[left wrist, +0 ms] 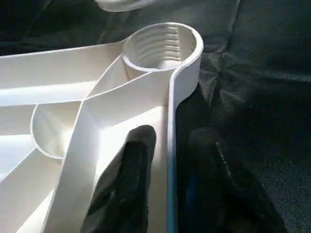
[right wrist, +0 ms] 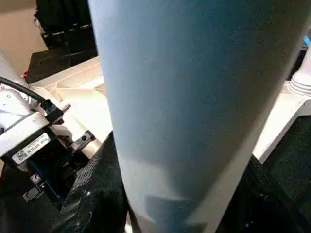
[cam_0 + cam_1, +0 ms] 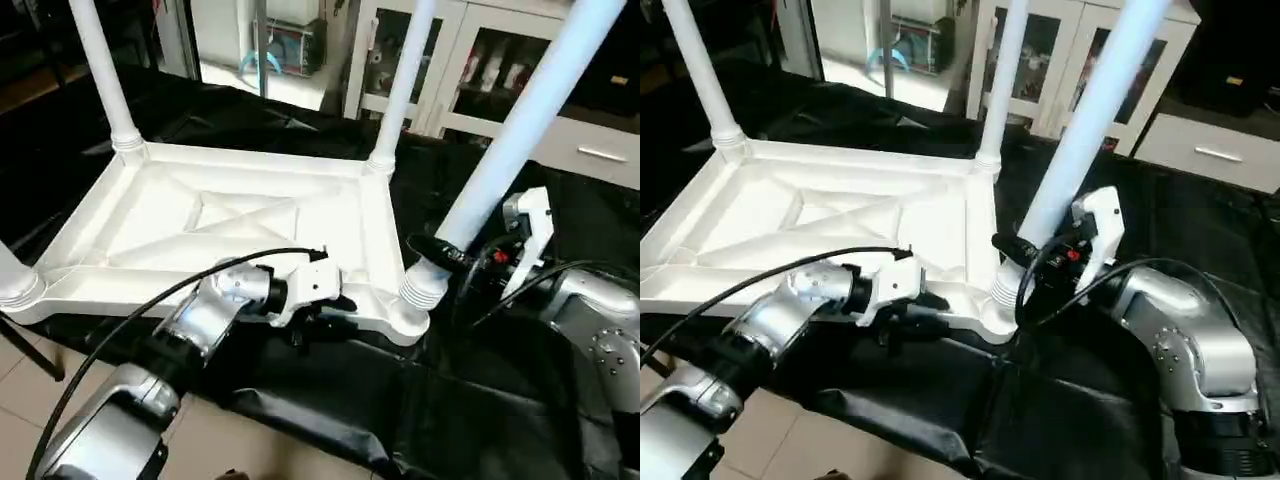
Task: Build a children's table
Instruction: Rotate table base
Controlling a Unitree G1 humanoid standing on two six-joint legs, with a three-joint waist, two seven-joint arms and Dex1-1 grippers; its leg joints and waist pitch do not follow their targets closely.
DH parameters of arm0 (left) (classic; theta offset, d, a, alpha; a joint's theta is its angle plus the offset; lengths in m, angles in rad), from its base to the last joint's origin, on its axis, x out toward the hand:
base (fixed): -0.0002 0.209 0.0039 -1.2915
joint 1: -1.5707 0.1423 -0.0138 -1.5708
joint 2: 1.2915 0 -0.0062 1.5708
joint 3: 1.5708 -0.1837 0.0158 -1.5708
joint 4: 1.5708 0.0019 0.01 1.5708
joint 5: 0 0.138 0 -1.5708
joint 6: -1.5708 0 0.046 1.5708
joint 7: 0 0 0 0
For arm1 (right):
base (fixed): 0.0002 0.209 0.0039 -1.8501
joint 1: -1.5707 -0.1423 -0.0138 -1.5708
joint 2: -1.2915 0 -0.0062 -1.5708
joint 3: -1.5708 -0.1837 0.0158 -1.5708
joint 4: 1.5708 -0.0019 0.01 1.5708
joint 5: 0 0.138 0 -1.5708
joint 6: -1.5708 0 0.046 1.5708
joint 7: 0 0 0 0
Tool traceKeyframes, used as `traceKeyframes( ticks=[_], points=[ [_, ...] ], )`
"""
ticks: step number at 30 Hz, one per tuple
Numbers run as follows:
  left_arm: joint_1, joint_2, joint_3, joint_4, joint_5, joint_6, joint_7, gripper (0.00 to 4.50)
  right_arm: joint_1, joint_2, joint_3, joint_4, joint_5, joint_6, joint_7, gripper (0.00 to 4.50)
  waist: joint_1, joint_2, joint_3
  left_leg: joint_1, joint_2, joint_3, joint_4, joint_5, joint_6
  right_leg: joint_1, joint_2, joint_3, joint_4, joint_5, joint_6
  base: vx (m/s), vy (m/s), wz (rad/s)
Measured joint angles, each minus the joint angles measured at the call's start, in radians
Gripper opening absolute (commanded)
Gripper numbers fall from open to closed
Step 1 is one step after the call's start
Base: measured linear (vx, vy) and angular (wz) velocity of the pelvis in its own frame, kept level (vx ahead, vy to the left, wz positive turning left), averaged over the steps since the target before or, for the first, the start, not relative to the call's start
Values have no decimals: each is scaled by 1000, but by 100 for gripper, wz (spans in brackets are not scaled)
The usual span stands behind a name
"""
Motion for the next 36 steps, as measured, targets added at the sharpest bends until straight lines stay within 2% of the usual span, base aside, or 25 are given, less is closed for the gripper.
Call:
traceKeyframes(
  ticks=[3, 4, 8, 10, 15, 25, 36],
  points=[
    [-12, -5, -8, 13, 13, -3, -11, 102, 0, 0, 0, 0, 0, 0, 1, 185, 2, 0, 0, 0, 0, 0, 0, 0, 0, 0, 0, 0, 0, 0, 0, 0, 0, 0],
    [-15, -5, -10, 15, 18, -8, -14, 77, 0, -1, 0, 0, 0, 0, 1, 185, 1, 0, 0, 0, 0, 0, 0, 0, 0, 0, 0, 0, 0, 0, 0, 0, 0, 0],
    [-36, -9, -26, 39, 39, -15, -22, 67, 0, -3, 0, -3, 1, 9, 2, 185, 2, 1, 0, 1, 0, 0, 0, 0, 0, 1, 0, 0, -1, 0, 0, 0, 0, 0],
    [-43, -14, -26, 53, 47, -19, -21, 32, 1, -8, 1, -7, 1, 17, 7, 185, 3, 1, 0, 2, 0, 0, 0, 0, 0, 2, 0, 0, -1, 0, 0, 0, 0, 0],
    [-56, -13, -35, 62, 80, -23, -26, 1, 20, -37, 38, -38, -6, 21, 31, 185, -1, 1, 0, 6, 0, 0, -3, 0, 0, 6, 0, 0, -3, -3, 5, 0, 0, 0],
    [-52, -20, -19, 62, 77, -22, -45, 0, 42, -7, 86, -14, -52, 3, 22, 185, 0, 0, 1, 5, 0, 1, -5, 0, 0, 5, 0, 0, -4, -3, 6, 0, 0, 0],
    [-42, -11, -11, 35, 77, -13, -67, 0, -17, 11, 108, 87, -80, -34, 29, 185, -4, -2, 2, 5, -1, 2, -10, 0, 0, 4, 0, 0, -7, -5, 8, 0, 0, 0]
  ],
)
